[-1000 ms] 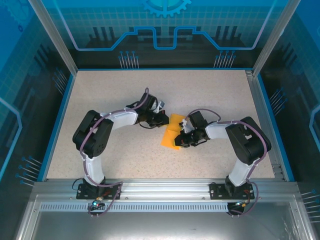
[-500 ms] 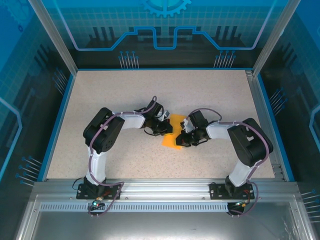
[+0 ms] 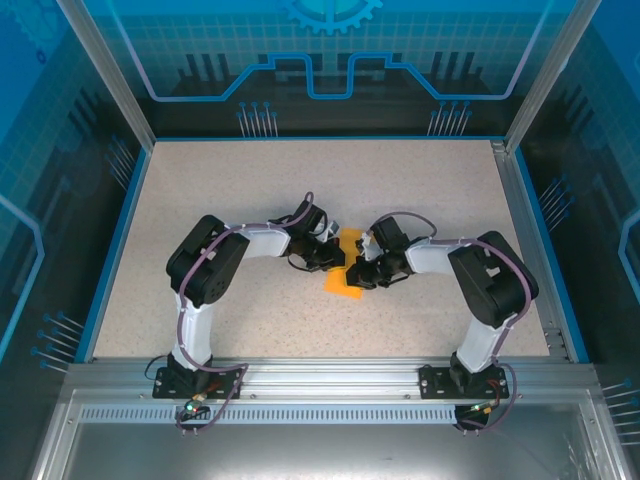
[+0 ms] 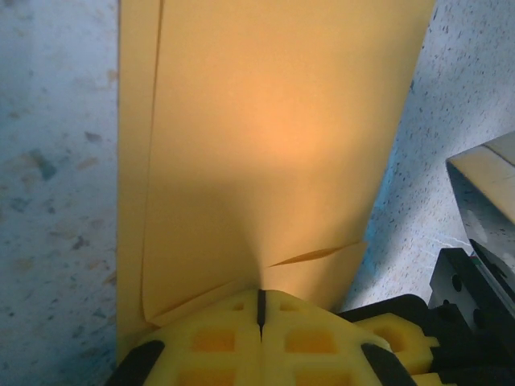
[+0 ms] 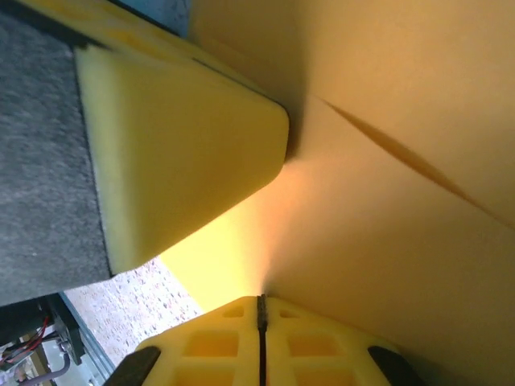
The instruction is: Fold a paper plane with a square sheet of paper (pick it up from the middle)
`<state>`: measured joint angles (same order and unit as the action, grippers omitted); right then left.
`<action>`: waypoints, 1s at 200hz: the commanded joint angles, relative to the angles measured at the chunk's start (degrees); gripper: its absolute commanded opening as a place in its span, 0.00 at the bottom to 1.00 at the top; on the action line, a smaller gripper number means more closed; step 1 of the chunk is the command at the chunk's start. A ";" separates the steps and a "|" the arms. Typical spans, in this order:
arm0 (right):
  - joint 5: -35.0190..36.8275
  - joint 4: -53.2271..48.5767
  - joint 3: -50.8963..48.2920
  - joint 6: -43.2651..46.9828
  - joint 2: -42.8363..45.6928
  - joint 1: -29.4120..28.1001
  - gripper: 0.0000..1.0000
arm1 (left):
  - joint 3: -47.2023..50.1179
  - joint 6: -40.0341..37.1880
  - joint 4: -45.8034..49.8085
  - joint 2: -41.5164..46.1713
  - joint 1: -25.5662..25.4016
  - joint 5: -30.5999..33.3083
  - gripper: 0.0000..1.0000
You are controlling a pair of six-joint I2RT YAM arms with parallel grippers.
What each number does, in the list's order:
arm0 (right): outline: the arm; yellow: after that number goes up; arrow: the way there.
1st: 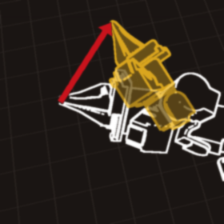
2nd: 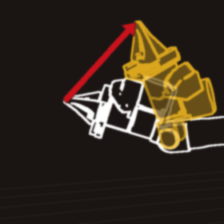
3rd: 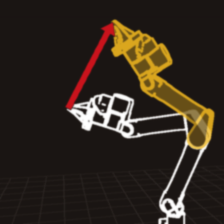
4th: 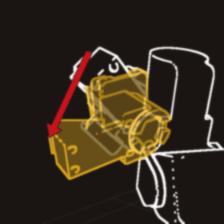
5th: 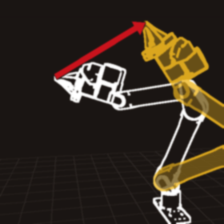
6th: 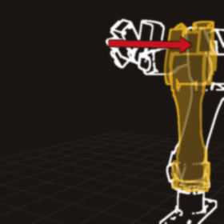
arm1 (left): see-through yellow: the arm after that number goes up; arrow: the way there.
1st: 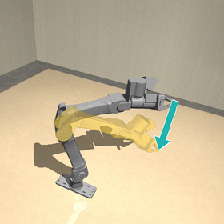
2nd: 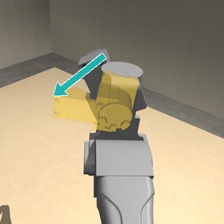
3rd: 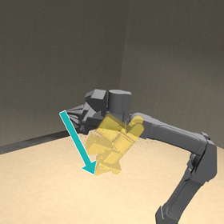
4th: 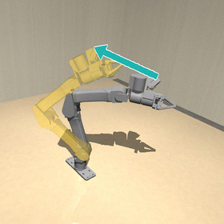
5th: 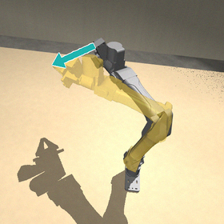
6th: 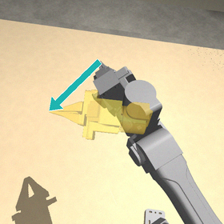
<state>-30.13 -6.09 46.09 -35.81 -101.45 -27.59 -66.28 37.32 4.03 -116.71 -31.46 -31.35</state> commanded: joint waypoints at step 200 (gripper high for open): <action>1.06 -6.57 -12.68 2.97 14.69 3.23 0.12 | 2.34 0.63 2.86 -1.12 0.70 3.12 0.00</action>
<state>-31.62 -3.99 33.04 -34.72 -90.32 -25.43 -65.84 37.52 3.57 -116.71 -31.40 -31.42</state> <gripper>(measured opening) 0.114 0.046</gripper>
